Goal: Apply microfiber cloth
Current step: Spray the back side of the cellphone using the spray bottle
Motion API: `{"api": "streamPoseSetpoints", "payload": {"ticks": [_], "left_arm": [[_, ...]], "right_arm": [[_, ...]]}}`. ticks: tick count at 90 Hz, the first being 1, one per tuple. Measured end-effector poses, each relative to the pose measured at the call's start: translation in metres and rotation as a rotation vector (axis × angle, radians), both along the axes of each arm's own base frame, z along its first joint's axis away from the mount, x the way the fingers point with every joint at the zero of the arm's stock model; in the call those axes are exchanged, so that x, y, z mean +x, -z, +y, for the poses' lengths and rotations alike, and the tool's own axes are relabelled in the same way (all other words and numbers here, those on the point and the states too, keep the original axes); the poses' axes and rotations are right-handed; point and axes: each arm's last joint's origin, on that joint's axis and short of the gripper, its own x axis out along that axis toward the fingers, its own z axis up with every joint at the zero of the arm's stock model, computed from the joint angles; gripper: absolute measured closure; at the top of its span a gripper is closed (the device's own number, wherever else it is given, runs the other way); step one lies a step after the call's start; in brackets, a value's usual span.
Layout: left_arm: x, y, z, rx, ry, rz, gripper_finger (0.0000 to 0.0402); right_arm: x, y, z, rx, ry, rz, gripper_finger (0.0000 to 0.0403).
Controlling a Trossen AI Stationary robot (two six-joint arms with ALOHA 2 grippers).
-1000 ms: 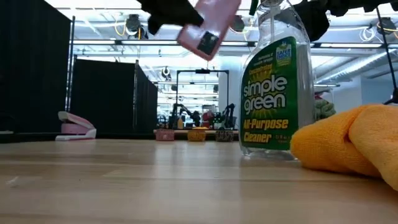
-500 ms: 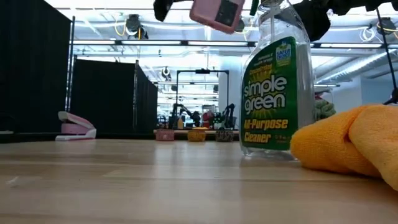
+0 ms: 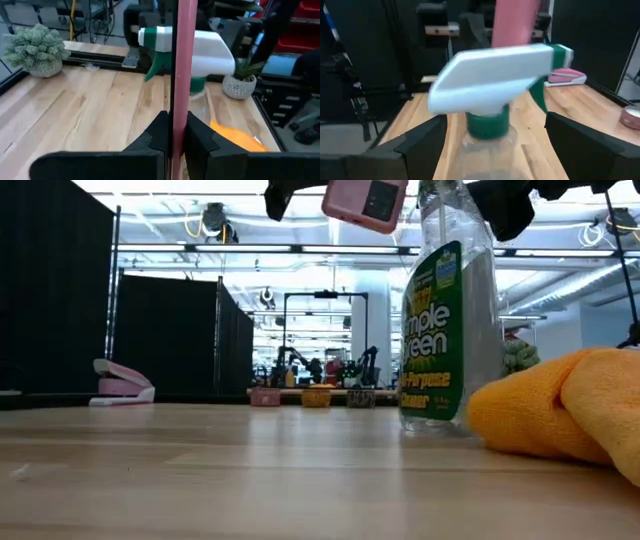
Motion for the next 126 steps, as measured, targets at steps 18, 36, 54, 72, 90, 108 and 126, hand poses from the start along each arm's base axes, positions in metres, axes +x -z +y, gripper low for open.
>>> {"api": "streamPoseSetpoints", "payload": {"ticks": [18,36,54,72,90,108,126], "left_arm": [[-0.006,-0.005,0.000,0.024,0.011,0.010,0.0386],[-0.009,-0.010,0.000,0.013,0.011,-0.010,0.0386],[-0.008,-0.010,0.003,-0.040,-0.017,-0.009,0.0386],[-0.008,-0.010,0.006,-0.059,-0.032,-0.006,0.0386],[-0.008,-0.009,0.006,-0.058,-0.031,-0.001,0.0386],[-0.009,-0.009,0.004,-0.059,-0.018,0.000,0.0386],[-0.009,-0.009,0.004,-0.059,-0.017,0.000,0.0386]], "right_arm": [[-0.009,-0.003,-0.005,0.029,0.004,0.030,0.0083],[-0.010,-0.006,-0.006,0.059,0.005,0.010,0.0083],[-0.011,-0.006,-0.005,0.013,-0.007,0.016,0.0070],[-0.012,-0.005,-0.003,-0.012,-0.024,0.029,0.0009],[-0.012,-0.005,-0.003,0.002,-0.022,0.028,0.0039],[-0.009,-0.006,-0.004,0.005,-0.008,0.002,0.0048],[0.002,-0.003,-0.004,-0.024,-0.047,-0.011,0.0048]]}}
